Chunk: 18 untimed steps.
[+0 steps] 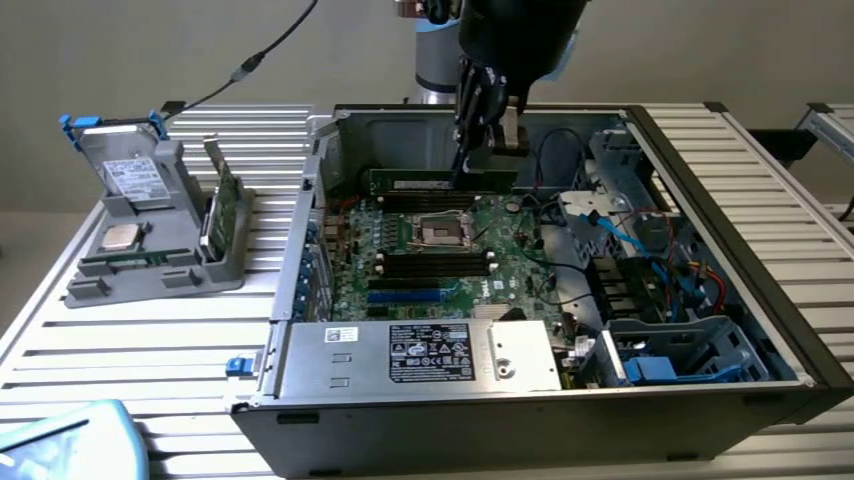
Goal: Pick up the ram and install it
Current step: 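Pick up the ram and move it above insertion slot, then insert the ram into the slot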
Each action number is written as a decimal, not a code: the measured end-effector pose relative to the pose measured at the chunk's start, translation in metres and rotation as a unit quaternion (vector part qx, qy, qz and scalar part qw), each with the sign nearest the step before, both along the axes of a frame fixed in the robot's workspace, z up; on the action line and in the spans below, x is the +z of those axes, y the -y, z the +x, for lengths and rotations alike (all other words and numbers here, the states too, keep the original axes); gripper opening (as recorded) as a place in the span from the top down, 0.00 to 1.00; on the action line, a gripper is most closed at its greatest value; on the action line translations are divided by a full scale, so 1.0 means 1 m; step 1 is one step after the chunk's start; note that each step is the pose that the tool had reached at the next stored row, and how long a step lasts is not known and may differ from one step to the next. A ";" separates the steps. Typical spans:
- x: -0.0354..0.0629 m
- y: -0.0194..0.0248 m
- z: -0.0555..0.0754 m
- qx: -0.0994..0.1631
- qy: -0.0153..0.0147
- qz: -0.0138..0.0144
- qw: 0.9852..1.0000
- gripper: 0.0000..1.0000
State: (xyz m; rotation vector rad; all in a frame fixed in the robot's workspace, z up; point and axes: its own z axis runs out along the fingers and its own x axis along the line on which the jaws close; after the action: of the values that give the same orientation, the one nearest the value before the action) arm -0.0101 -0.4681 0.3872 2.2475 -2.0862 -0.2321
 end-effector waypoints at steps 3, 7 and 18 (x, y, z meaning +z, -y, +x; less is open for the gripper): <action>-0.0053 -0.0064 0.000 0.000 0.000 0.000 1.000 0.86; -0.0085 -0.0135 0.000 0.000 0.000 -0.008 1.000 0.86; -0.0138 -0.0293 0.005 0.000 0.003 -0.053 0.999 0.86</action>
State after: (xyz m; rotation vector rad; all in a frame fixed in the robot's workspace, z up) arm -0.0052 -0.4388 0.3735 2.1900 -2.0504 -0.1108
